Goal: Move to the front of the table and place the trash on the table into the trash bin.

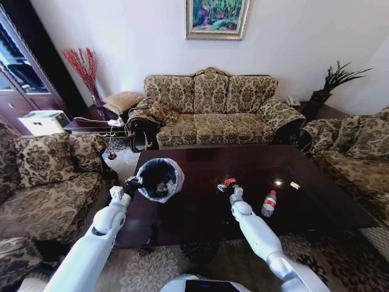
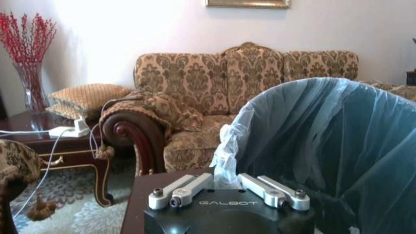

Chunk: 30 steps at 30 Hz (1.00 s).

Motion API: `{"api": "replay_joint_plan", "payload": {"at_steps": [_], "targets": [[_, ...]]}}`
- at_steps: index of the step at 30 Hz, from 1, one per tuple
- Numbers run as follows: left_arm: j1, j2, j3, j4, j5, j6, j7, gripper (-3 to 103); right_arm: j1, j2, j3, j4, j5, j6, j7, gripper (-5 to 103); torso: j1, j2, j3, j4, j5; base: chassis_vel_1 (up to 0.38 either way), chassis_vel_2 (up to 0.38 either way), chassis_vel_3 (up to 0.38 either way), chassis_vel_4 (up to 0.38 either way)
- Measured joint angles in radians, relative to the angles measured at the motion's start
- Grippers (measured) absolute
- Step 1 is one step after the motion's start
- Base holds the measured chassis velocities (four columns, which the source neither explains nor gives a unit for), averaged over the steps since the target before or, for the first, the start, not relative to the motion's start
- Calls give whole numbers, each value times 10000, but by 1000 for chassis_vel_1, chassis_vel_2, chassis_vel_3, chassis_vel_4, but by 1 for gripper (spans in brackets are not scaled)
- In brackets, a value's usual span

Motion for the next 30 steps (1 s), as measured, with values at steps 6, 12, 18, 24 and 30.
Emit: {"api": "replay_joint_plan", "payload": {"at_steps": [6,12,18,24,30], "targets": [[17,43,-54,-45,3,0,11,1,-43,-12,-27,73,-59,-23,75,100,-3,1,-1,3,1,-6,10,8,-7],[54,41,-74,-74,3,-2,13,1,-106,31,-45,102,-187,12,100,100,-5,1,-2,3,0,-113,104,110,-119],[63,16,-112,-131,1,-3,7,1,-639,-24,-140,744,-225,-37,578,100,12,-3,2,1,3,-171,168,158,-172],[102,35,-240,-149,-29,-3,9,1,-1668,-270,-319,2585,-1,-837,1958,100,11,-5,3,2,-1,-56,43,39,-57],[180,4,-374,-131,-31,-15,107,1,-2227,-438,-401,3793,538,-1494,3284,100,-20,9,-9,5,-2,9,-2,-4,11]]}}
